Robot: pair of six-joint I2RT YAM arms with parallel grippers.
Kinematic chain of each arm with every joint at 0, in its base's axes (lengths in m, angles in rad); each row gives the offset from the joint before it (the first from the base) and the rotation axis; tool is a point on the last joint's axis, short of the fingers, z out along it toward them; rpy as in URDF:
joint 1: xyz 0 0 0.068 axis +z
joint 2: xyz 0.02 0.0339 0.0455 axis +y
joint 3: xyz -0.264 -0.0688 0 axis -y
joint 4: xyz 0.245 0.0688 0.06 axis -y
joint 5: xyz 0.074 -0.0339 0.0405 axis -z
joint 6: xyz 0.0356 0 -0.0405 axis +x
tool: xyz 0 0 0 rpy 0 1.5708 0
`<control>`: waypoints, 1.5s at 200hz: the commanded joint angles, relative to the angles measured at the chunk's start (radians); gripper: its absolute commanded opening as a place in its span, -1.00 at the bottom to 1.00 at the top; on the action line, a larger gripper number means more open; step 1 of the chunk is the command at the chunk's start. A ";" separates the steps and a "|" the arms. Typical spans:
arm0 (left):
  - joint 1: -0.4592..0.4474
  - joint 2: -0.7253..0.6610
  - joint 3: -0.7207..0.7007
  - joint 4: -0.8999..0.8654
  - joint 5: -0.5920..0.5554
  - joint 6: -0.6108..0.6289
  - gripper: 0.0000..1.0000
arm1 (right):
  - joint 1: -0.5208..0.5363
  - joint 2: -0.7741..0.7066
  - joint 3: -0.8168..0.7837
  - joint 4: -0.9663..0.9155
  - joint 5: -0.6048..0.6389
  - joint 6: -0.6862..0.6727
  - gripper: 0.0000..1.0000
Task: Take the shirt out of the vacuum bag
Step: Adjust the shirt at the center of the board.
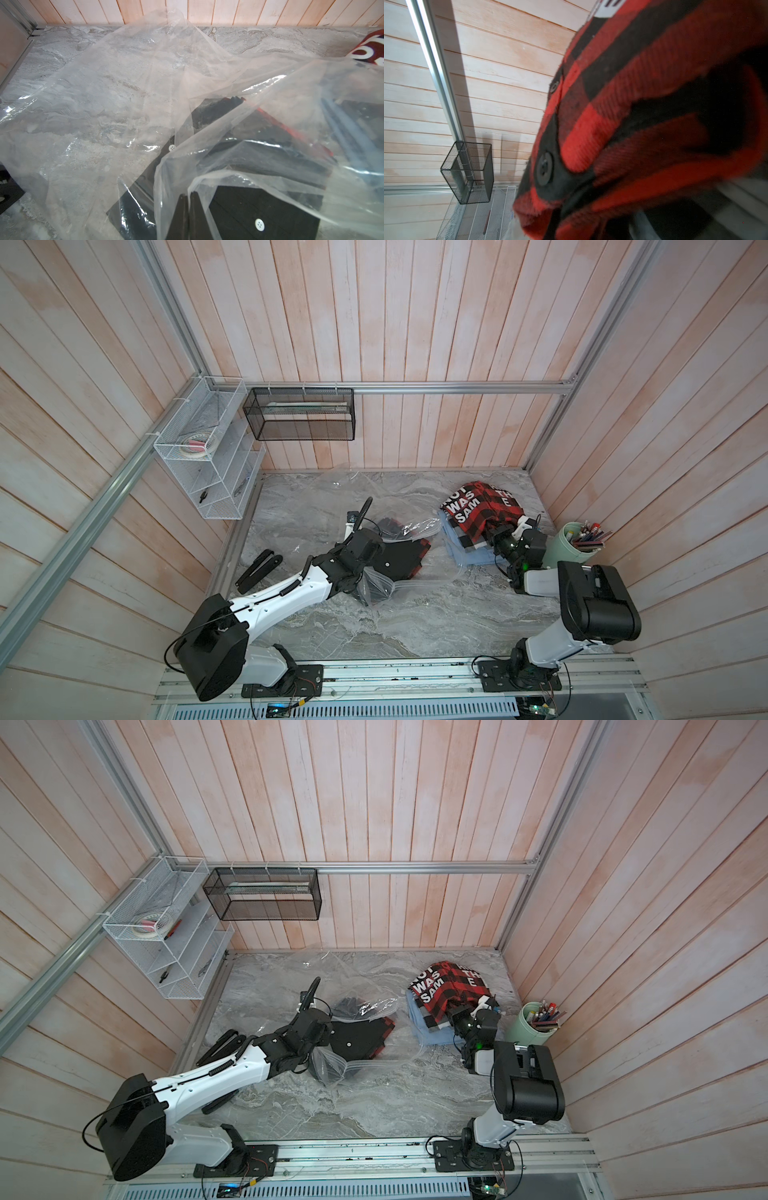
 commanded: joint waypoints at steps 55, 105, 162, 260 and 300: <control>0.015 -0.012 0.030 -0.007 -0.016 0.013 -1.00 | 0.008 -0.026 0.013 -0.270 0.132 -0.126 -0.86; 0.017 -0.009 0.041 -0.004 -0.015 0.013 -1.00 | 0.009 -0.090 0.002 -0.349 0.153 -0.178 -0.27; 0.019 0.003 0.071 0.006 -0.016 0.033 -1.00 | 0.014 -0.441 -0.029 -0.620 0.297 -0.317 -0.04; 0.020 0.055 0.110 0.006 0.001 0.038 -1.00 | 0.025 -0.333 0.261 -0.461 0.106 -0.323 0.02; 0.020 0.060 0.103 0.012 0.014 0.019 -1.00 | 0.039 -0.064 0.427 -0.381 0.143 -0.336 0.03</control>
